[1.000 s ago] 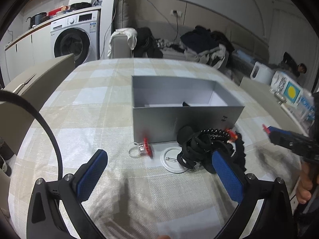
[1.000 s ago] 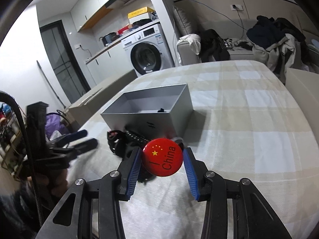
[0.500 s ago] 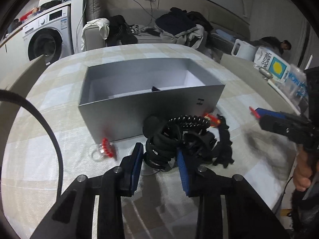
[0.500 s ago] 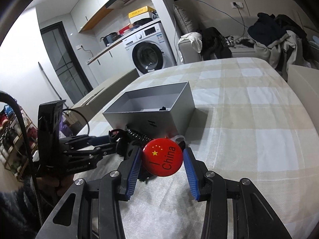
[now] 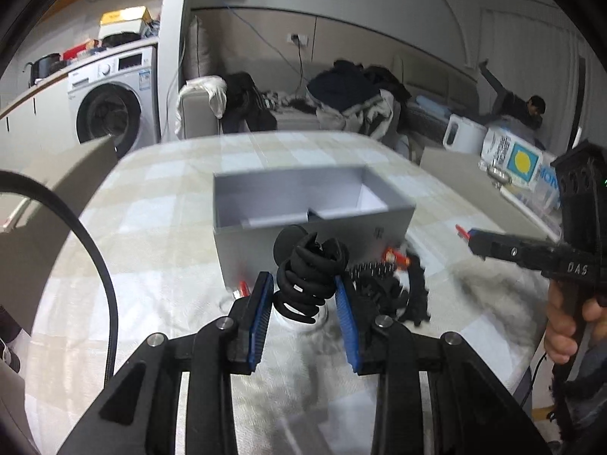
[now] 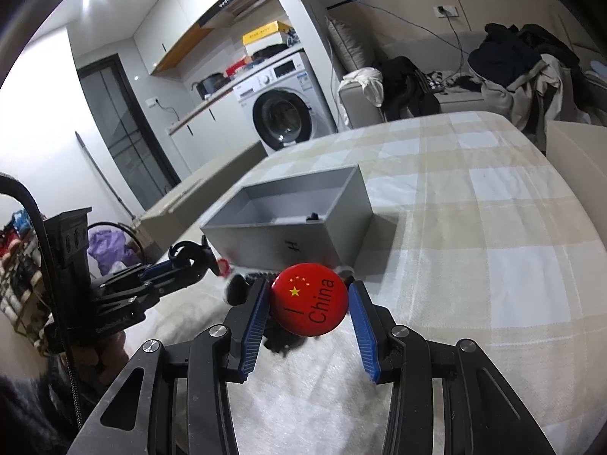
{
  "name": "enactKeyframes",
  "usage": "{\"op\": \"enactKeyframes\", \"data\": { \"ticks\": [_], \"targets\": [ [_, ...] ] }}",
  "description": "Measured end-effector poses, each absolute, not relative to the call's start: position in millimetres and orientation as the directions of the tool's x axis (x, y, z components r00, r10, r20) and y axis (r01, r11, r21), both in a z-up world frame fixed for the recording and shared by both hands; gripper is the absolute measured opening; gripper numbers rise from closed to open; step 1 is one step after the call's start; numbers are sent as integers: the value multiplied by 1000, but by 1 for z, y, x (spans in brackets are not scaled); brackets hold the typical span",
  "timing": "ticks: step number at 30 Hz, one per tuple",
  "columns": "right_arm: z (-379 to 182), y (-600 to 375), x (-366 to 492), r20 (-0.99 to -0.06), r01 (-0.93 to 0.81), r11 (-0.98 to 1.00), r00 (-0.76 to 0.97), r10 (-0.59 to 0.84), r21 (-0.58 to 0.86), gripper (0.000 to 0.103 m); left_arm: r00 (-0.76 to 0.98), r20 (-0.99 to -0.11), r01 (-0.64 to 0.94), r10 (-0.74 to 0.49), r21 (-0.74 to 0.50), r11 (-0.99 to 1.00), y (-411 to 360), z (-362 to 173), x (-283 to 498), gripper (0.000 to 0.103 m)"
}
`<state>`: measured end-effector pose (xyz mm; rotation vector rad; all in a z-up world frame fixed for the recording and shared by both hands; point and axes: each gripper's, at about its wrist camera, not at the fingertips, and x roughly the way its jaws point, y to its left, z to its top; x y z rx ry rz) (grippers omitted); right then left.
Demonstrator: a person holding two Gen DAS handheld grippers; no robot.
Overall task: Organize jewelry
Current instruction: 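Lower hair ties and badge into the grey box and open both tools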
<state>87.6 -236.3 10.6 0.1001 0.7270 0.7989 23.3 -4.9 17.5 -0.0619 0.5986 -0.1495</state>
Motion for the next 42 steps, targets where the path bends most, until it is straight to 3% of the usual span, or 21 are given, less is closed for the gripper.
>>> {"op": "enactKeyframes", "data": {
  "ticks": [5, 16, 42],
  "targets": [
    [25, -226, 92, -532, -629, 701, 487, 692, 337, 42, 848, -509, 114, -150, -102, 988, -5, 35, 34, 28],
    [46, -178, 121, -524, -659, 681, 476, 706, 319, 42, 864, -488, 90, -124, -93, 992, 1, 40, 63, 28],
    [17, -140, 163, -653, -635, 743, 473, 592, 212, 42, 803, -592, 55, -72, -47, 997, 2, 13, 94, 28]
  ]
}}
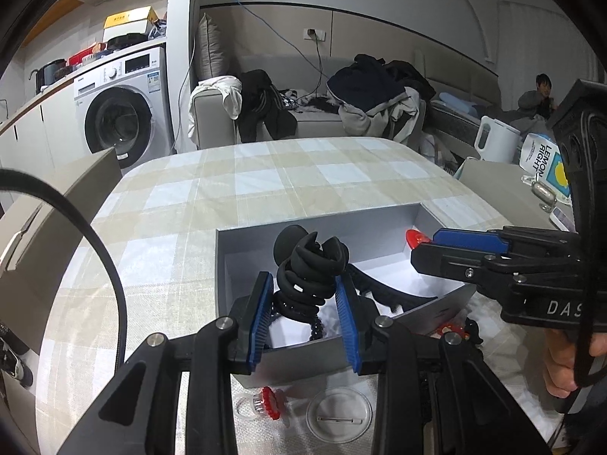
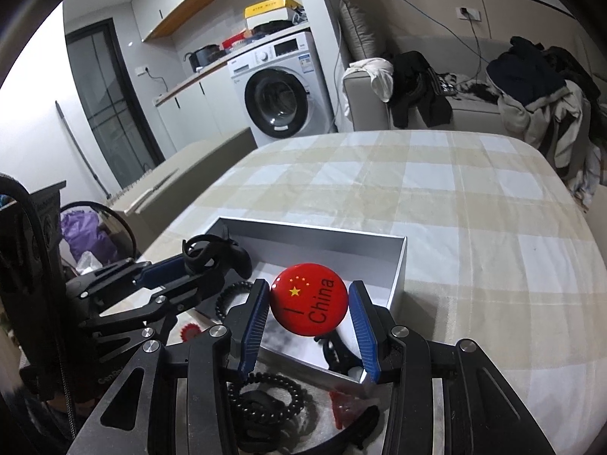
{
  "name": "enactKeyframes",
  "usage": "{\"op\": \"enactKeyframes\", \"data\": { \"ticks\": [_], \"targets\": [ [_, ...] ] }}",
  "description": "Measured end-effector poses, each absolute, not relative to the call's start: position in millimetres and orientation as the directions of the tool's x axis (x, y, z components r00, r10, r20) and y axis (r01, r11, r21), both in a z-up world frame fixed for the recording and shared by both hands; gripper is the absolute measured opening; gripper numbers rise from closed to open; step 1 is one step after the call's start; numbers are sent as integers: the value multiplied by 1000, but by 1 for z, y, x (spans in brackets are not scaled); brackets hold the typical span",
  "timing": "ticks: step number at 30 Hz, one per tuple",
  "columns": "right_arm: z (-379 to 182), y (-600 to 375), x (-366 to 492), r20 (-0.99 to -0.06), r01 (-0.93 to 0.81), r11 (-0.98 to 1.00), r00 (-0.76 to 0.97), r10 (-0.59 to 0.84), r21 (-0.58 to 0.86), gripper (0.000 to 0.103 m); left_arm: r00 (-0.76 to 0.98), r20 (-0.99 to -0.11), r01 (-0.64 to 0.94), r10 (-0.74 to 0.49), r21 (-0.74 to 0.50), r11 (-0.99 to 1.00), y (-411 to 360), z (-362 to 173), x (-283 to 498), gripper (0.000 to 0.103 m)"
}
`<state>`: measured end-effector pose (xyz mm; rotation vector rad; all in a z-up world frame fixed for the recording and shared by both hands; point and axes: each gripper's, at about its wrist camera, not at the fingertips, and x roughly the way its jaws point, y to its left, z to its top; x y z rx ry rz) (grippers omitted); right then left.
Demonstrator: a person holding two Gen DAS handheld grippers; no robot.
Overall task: Organize jewelry
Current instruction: 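Lower hair ties and badge into the grey box and open both tools, then grasp another black claw hair clip with the right tool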
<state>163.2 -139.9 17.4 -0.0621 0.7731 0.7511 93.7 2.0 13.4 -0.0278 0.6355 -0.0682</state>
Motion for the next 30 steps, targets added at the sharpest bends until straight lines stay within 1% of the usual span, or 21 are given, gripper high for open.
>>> {"op": "enactKeyframes", "data": {
  "ticks": [14, 18, 20, 21, 23, 24, 25, 26, 27, 28, 30],
  "targets": [
    [16, -133, 168, -671, -634, 748, 469, 575, 198, 42, 794, -602, 67, -90, -60, 996, 2, 16, 96, 28],
    [16, -136, 167, -668, -646, 736, 460, 585, 200, 42, 792, -602, 81, -104, -65, 995, 0, 18, 94, 30],
    [17, -137, 167, -671, -650, 733, 453, 586, 202, 42, 787, -606, 84, -114, -79, 993, -1, 20, 92, 45],
    [20, -140, 165, -667, -649, 733, 456, 589, 203, 44, 787, -605, 88, -122, -87, 992, 0, 21, 90, 49],
    [28, -148, 159, -642, -653, 728, 469, 606, 210, 57, 792, -594, 99, -141, -103, 990, 0, 27, 81, 65],
    [32, -155, 155, -626, -653, 728, 482, 613, 209, 70, 796, -588, 99, -141, -104, 990, 1, 29, 76, 70],
    [36, -160, 152, -615, -652, 730, 494, 615, 205, 83, 802, -581, 97, -139, -103, 990, 1, 31, 71, 81],
    [41, -168, 146, -603, -645, 739, 515, 609, 196, 88, 813, -567, 91, -135, -106, 990, 2, 35, 62, 90],
    [43, -175, 141, -597, -638, 746, 527, 604, 192, 99, 822, -552, 89, -137, -112, 990, 4, 37, 55, 93],
    [44, -184, 135, -594, -630, 752, 535, 601, 194, 103, 830, -540, 89, -141, -121, 989, 5, 38, 50, 102],
    [44, -198, 126, -580, -623, 752, 538, 612, 216, 103, 852, -500, 92, -159, -155, 984, 7, 38, 34, 102]
  ]
}}
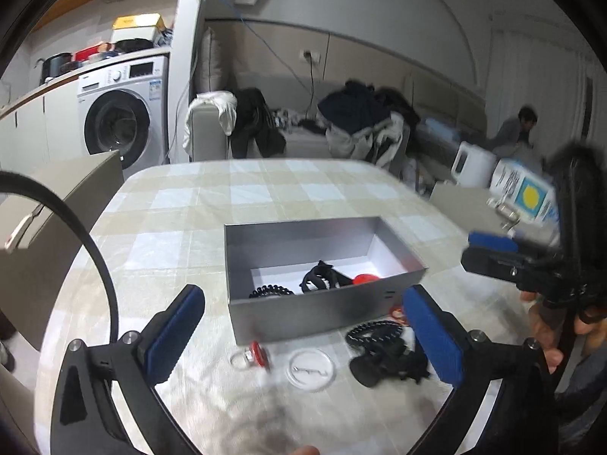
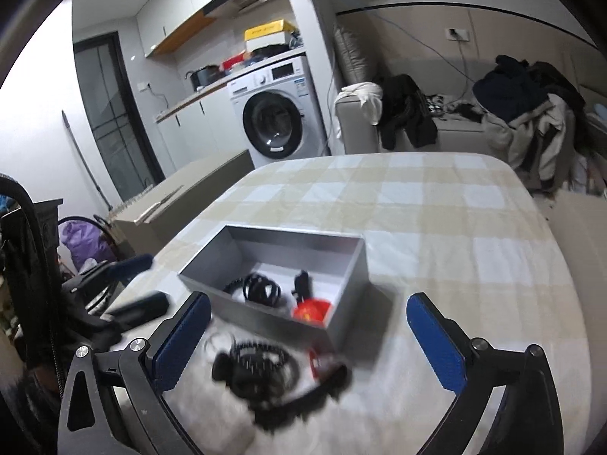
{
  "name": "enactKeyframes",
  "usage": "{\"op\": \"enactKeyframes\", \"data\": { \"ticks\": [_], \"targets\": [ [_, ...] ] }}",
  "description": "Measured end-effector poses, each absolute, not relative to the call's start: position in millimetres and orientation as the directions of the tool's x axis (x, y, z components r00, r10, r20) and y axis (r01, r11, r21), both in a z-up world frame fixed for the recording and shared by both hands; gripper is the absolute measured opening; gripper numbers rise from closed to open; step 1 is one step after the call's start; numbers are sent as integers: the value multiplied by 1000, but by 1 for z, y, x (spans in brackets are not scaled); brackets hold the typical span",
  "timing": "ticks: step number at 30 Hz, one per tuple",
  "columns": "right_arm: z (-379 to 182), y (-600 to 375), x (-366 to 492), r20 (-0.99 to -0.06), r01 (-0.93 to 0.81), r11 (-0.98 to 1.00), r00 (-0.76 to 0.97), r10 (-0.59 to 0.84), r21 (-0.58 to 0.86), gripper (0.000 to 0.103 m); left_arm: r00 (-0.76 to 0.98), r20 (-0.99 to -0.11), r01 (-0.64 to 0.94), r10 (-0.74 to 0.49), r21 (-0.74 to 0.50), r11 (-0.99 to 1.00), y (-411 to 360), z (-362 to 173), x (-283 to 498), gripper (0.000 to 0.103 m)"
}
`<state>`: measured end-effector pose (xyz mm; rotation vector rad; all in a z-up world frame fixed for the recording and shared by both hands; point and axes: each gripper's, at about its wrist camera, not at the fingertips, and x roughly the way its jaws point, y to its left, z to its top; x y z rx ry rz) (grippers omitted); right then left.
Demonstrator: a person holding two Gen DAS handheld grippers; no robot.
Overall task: Organize jewelry
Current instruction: 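Grasp another black claw hair clip with the right tool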
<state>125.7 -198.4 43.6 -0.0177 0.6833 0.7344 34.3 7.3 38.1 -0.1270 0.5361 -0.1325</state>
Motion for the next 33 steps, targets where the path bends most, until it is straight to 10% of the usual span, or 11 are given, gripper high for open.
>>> {"op": "enactKeyframes", "data": {
  "ticks": [17, 26, 33],
  "targets": [
    [-4, -211, 104, -677, -634, 731, 425, 601, 251, 102, 810, -564, 124, -163, -108, 986, -16, 4, 28, 102],
    [-19, -194, 107, -745, -624, 752, 393, 538, 214, 64, 806, -568, 139, -167, -92, 986, -18, 2, 24, 102],
    [-25, -185, 113, -773, -597, 780, 402, 491, 186, 55, 804, -570, 131, -170, -109, 985, -17, 2, 25, 102]
  ]
}}
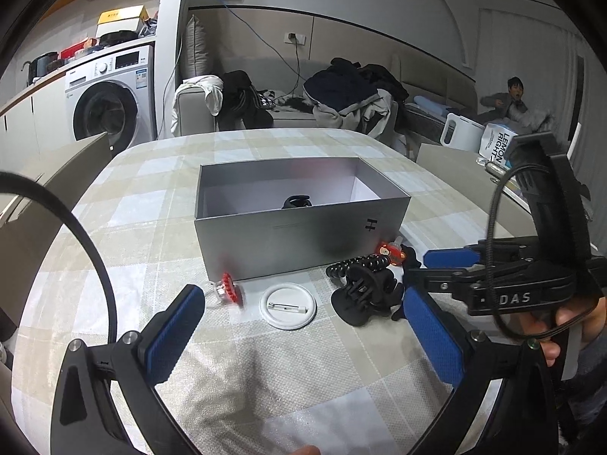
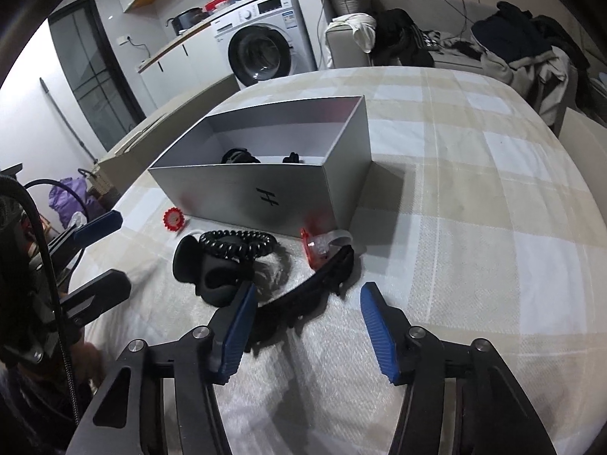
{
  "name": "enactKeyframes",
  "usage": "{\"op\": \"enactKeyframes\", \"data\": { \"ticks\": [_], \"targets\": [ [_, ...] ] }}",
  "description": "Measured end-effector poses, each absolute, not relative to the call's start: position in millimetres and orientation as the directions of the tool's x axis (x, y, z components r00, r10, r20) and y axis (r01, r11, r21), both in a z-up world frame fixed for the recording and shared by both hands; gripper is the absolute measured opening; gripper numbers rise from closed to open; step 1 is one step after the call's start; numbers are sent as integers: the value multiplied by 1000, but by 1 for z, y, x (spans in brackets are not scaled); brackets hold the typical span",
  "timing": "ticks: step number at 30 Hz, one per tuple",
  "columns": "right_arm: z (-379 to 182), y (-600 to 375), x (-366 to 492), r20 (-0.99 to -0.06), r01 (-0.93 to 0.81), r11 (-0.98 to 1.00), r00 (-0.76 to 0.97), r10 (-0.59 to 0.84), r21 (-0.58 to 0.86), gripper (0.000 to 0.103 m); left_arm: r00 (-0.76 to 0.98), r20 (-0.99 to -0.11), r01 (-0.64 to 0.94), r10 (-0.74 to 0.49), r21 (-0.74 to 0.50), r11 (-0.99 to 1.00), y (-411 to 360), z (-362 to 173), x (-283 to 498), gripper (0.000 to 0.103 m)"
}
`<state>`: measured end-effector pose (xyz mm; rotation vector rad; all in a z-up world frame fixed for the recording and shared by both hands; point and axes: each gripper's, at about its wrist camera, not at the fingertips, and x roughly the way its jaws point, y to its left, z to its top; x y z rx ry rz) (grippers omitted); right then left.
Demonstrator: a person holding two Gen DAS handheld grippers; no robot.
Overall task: Organize jewelry
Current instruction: 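Grasp another black claw hair clip with the right tool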
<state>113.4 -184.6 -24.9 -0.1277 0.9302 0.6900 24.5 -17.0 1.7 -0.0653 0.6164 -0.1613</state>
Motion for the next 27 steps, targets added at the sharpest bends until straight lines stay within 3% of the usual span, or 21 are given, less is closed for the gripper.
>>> {"op": "enactKeyframes", "data": {
  "ticks": [9, 17, 23, 27],
  "targets": [
    [-25, -173, 103, -793, -618, 784, 450, 412, 57, 53, 804, -570, 131, -169, -106, 986, -18, 2, 25, 102],
    [-25, -194, 105, -809, -604, 797, 452, 376, 33, 54, 802, -573, 128, -170, -113, 985, -16, 1, 25, 102],
    [-27, -181, 98, -800, -622, 783, 482, 357, -25, 42, 801, -574, 128, -169, -112, 985, -17, 1, 26, 102],
    [-28, -186, 95, -791, -622, 781, 501, 350, -49, 25, 801, -575, 128, -169, -111, 986, -17, 0, 26, 102]
  ]
}}
